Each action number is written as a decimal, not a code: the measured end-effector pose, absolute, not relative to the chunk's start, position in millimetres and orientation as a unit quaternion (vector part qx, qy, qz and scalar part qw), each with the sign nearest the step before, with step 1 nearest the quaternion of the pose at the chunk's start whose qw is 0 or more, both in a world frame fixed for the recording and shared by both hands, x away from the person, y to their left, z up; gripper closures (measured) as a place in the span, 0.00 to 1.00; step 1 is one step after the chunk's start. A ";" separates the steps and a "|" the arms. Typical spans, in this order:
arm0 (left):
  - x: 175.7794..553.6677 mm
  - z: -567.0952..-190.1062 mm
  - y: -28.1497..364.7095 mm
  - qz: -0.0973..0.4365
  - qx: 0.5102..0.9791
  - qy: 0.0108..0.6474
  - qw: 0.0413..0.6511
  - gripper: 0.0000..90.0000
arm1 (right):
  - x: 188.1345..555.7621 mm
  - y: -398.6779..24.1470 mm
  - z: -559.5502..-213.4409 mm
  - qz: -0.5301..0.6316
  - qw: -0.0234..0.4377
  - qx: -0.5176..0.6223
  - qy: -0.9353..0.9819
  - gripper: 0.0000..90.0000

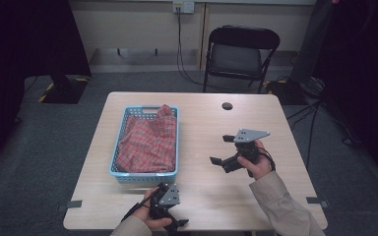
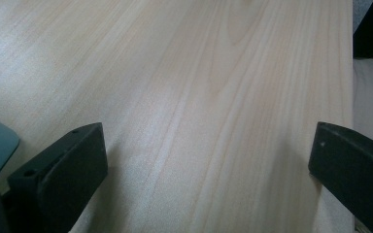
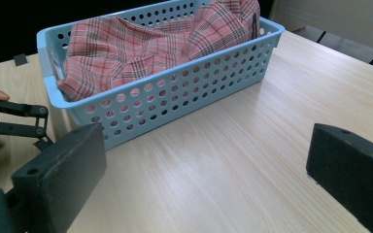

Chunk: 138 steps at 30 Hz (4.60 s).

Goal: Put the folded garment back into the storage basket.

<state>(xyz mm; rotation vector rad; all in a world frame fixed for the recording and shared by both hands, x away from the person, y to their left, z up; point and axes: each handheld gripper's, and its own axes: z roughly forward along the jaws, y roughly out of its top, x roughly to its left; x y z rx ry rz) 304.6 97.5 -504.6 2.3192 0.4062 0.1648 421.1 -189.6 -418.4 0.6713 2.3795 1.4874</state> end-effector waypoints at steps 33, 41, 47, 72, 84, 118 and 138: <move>305.1 -504.5 97.4 0.063 0.909 0.157 0.380 0.00 | 411.6 -219.3 -428.0 0.495 0.146 0.265 0.814 0.00; 305.2 -504.5 97.4 0.063 0.909 0.157 0.380 0.00 | 410.1 -224.0 -431.2 0.488 0.150 0.271 0.816 0.00; 305.2 -504.5 97.4 0.063 0.909 0.157 0.380 0.00 | 408.8 -227.8 -432.8 0.485 0.153 0.276 0.816 0.00; 305.2 -504.5 97.4 0.063 0.909 0.156 0.380 0.00 | 405.6 -243.3 -439.7 0.476 0.163 0.296 0.812 0.01; 305.3 -504.5 97.4 0.062 0.909 0.156 0.380 0.00 | 402.4 -253.1 -442.1 0.472 0.168 0.308 0.809 0.01; 305.3 -504.5 97.4 0.062 0.910 0.156 0.380 0.00 | 393.8 -282.4 -455.7 0.461 0.175 0.343 0.800 0.01; 305.5 -504.5 97.3 0.062 0.910 0.155 0.380 0.00 | 391.4 -288.4 -465.1 0.437 0.182 0.347 0.809 0.01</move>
